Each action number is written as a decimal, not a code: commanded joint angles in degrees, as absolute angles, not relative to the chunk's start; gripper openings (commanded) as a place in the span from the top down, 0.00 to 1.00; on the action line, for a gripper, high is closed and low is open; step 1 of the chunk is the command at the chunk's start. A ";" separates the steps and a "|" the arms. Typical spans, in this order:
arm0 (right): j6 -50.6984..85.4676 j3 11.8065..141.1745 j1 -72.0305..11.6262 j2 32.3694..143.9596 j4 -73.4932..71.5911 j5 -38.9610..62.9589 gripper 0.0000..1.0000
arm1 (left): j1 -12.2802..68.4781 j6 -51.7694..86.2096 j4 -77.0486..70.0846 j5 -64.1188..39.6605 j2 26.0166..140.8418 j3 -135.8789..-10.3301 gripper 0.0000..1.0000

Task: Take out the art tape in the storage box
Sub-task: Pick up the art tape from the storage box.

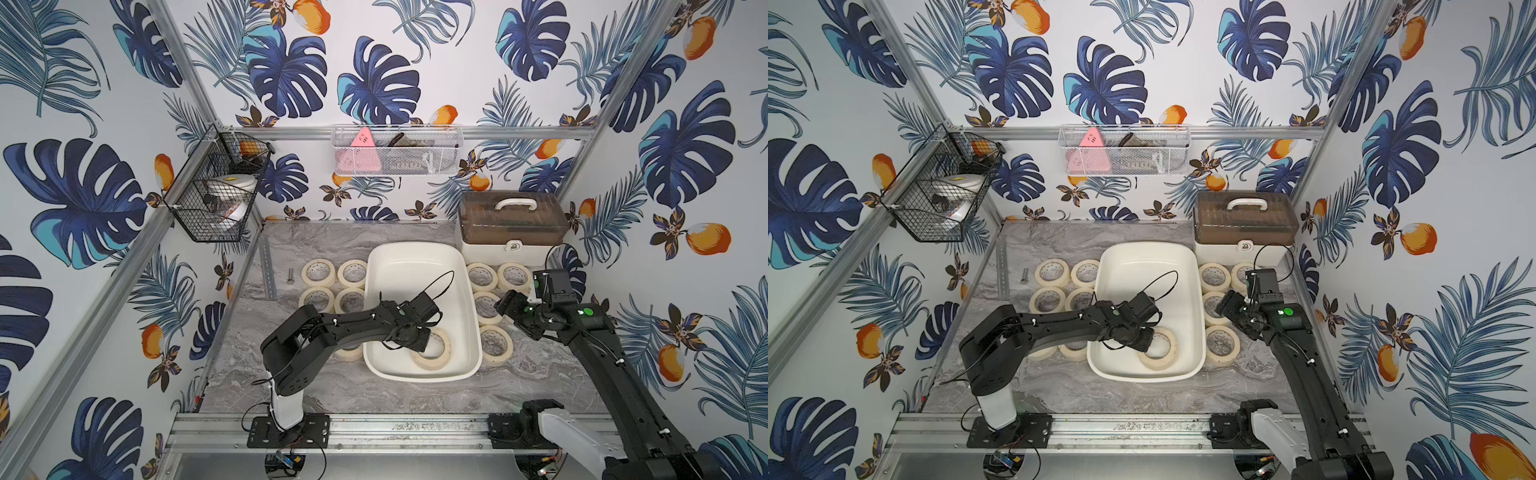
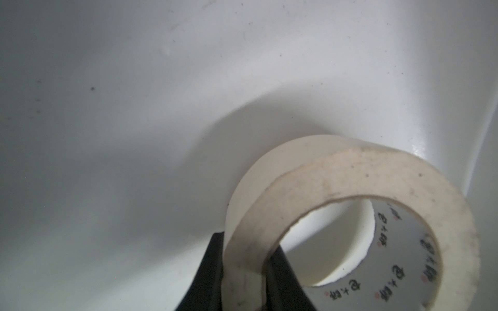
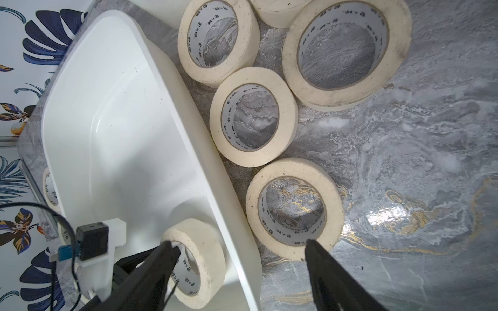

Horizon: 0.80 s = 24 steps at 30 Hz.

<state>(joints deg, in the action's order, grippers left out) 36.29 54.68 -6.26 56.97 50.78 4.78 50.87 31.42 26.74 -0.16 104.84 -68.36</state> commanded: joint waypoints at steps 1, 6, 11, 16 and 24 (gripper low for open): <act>34.79 55.74 -6.33 56.35 51.55 5.78 0.21 | 50.76 31.95 29.40 2.83 103.03 -70.16 0.88; 33.17 57.21 -6.42 56.08 52.33 8.51 0.21 | 50.80 33.06 34.68 5.83 101.26 -74.20 1.00; 31.28 58.07 -7.99 55.76 51.49 12.66 0.22 | 50.82 33.90 39.94 8.78 100.52 -79.46 1.00; 30.91 59.24 -12.13 55.59 51.94 11.43 0.23 | 50.80 34.89 43.59 8.42 101.75 -85.86 1.00; 32.35 60.76 -22.86 56.10 51.49 6.55 0.25 | 51.81 35.72 47.51 6.59 105.97 -96.50 1.00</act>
<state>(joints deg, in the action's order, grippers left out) 32.01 60.03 -20.88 55.68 51.09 9.10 51.37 34.83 45.82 7.40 105.08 -94.00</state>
